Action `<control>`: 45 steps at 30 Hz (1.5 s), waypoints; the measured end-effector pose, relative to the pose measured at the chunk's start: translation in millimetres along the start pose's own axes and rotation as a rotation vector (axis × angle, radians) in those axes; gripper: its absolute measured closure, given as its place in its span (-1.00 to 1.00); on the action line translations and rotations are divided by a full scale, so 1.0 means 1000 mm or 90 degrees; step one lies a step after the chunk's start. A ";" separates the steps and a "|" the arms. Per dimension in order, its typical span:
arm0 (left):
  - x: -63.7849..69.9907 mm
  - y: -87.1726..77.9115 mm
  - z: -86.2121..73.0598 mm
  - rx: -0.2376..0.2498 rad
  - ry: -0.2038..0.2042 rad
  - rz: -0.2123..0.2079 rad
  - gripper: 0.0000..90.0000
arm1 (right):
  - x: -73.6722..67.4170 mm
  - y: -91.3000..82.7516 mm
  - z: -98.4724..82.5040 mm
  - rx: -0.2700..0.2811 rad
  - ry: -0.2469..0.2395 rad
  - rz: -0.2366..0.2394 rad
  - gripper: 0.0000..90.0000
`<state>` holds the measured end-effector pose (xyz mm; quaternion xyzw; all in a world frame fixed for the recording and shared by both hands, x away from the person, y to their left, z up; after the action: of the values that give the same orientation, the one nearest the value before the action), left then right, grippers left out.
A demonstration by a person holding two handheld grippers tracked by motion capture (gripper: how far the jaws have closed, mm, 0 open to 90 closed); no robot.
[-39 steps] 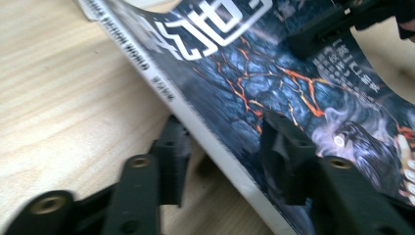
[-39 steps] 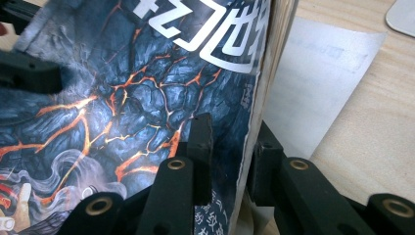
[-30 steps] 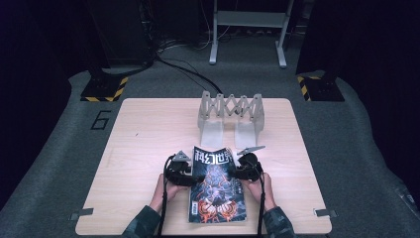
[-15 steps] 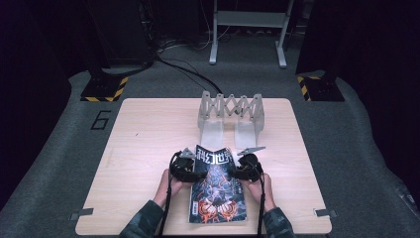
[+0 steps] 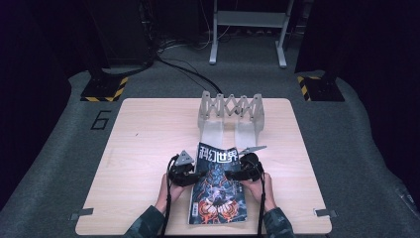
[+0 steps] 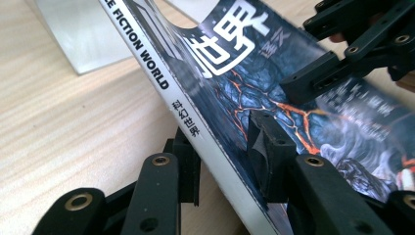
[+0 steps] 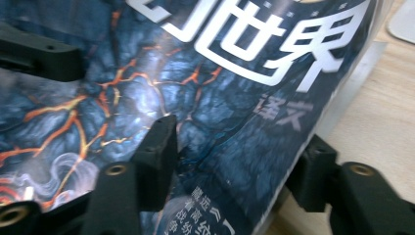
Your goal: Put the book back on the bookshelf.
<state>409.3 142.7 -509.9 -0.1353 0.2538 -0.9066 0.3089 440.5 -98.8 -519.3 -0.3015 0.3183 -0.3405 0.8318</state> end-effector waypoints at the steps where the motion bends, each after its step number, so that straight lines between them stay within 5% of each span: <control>1: 0.000 0.000 0.000 0.000 0.000 0.000 0.51 | 0.000 0.000 0.000 0.000 0.000 0.000 -0.12; 7: 0.007 -0.007 -0.001 0.049 0.012 0.008 0.53 | 0.011 -0.002 0.000 -0.009 0.024 -0.045 -0.34; 15: 0.011 -0.012 0.001 0.069 0.033 0.003 0.55 | 0.020 0.002 0.004 -0.005 0.062 0.023 -0.36; 17: 0.009 -0.013 0.004 0.058 0.052 -0.001 0.54 | 0.020 0.003 0.005 -0.006 0.057 0.022 -0.34; 27: -0.002 -0.009 0.018 -0.039 0.046 -0.067 0.41 | 0.019 0.004 0.005 0.005 0.049 0.010 -0.24; 35: -0.007 0.004 0.025 -0.110 0.054 -0.072 0.24 | 0.016 0.004 0.007 0.011 0.035 0.007 -0.23; 40: -0.009 0.008 0.027 -0.126 0.043 -0.076 0.28 | 0.013 0.005 0.007 0.000 0.030 -0.002 -0.24; 41: -0.010 0.009 0.027 -0.141 0.059 -0.060 0.35 | 0.013 0.006 0.008 0.001 0.027 -0.004 -0.23; 45: -0.008 0.005 0.025 -0.112 0.050 -0.056 0.44 | 0.014 0.006 0.007 -0.002 0.030 -0.001 -0.27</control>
<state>427.9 135.2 -492.6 -0.1372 0.3381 -0.8981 0.2455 455.8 -104.3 -523.8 -0.2945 0.3383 -0.3478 0.8233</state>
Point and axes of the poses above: each handheld gripper's, and its own axes: y roughly forward along the jaws, z roughly out of its top, x roughly to its right, the point moved 2 cm from there along y, roughly forward along the jaws, and after that the axes turned 5 degrees about y, right-handed, at the moved point
